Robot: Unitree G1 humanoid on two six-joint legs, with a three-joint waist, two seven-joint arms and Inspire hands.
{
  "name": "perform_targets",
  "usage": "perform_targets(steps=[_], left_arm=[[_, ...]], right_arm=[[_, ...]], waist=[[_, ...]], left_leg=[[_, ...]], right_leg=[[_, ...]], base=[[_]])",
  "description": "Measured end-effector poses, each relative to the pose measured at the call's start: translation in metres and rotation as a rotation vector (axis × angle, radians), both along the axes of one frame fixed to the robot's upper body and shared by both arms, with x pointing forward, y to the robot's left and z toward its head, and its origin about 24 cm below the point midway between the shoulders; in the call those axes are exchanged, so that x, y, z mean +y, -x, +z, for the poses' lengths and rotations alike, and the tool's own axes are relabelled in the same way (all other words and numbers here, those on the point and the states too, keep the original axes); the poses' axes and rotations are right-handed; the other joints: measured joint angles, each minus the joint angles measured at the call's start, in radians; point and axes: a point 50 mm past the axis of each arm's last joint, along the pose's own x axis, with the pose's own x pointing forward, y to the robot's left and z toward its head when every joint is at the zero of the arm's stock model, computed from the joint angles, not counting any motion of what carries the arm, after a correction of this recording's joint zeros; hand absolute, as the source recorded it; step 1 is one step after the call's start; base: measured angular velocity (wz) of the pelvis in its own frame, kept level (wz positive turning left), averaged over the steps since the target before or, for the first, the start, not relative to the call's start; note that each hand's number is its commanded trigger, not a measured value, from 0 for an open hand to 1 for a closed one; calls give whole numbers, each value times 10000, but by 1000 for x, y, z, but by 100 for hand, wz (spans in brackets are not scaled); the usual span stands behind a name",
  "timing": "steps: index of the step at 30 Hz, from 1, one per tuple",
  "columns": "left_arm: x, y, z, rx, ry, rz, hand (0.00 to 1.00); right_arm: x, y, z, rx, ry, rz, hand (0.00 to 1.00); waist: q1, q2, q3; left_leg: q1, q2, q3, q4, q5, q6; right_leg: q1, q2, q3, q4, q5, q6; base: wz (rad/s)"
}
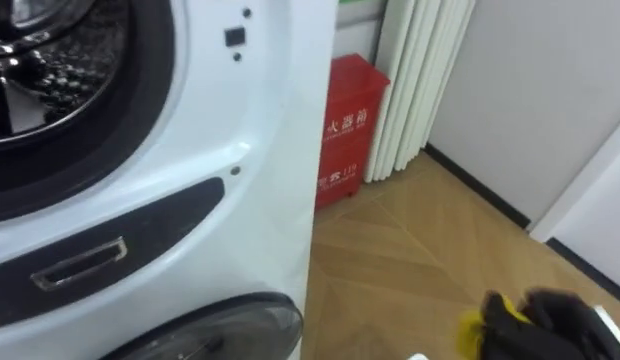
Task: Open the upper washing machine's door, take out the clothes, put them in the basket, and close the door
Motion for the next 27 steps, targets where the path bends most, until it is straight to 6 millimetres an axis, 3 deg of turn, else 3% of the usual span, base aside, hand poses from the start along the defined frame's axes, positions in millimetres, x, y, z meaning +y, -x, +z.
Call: perform_targets(steps=[4,10,16,24,27], left_arm=[[0,-2,1,-85,-5,-52,0],[0,-13,2,-625,20,-70,0],[-1,-24,5,-1145,79,15,0],[-3,-24,4,-1120,172,-45,0],[-8,-24,2,-1035,285,-265,0]], right_arm=[[-5,1,-5,118,169,-718,100],[-20,5,-14,-33,189,-2328,100],[-26,1,-15,-450,151,-3547,100],[-29,-5,-18,-567,192,-4314,100],[-30,-4,-21,-567,-18,-4562,100]], waist=[[-236,238,44],[-471,368,45],[-491,633,74],[-492,626,104],[-546,627,107]], left_leg=[[-348,-26,191,54,1,1],[-756,-39,313,159,3,1],[-1263,-50,455,234,10,3],[-1507,-51,435,367,56,-69],[-1603,-80,214,421,97,-99]], right_leg=[[-446,-17,-153,216,-11,-17],[-870,-14,-16,326,-44,-55],[-1492,-18,-8,535,-53,-63],[-1827,-30,-15,777,-259,-185],[-1905,-89,-147,864,-323,-217]], base=[[-16],[-5],[-6],[2],[14]])
